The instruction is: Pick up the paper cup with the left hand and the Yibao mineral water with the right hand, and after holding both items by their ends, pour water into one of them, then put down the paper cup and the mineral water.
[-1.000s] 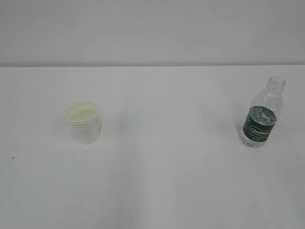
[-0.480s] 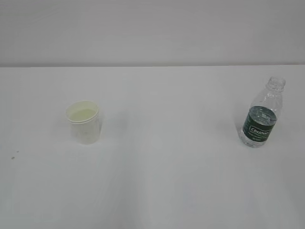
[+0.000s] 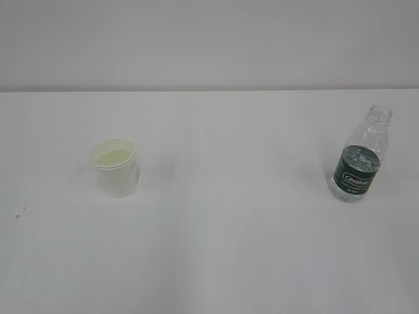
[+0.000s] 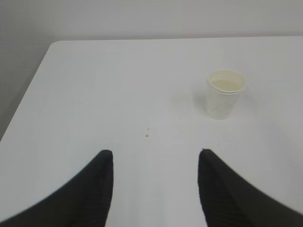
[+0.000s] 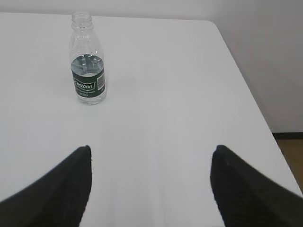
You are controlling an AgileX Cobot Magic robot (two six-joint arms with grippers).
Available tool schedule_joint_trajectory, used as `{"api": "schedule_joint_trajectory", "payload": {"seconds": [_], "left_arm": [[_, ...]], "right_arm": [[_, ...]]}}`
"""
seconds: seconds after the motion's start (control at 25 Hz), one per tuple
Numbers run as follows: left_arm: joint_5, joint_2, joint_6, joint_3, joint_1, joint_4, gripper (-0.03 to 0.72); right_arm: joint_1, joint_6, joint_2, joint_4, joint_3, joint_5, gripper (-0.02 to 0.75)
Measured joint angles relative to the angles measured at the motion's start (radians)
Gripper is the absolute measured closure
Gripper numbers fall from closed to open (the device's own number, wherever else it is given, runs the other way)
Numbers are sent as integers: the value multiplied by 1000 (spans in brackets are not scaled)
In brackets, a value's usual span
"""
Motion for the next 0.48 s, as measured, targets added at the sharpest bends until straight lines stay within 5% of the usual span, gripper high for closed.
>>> {"api": "schedule_joint_trajectory", "payload": {"seconds": [0.48], "left_arm": [[0, 0, 0, 0, 0, 0, 285]], "right_arm": [[0, 0, 0, 0, 3, 8, 148]]}}
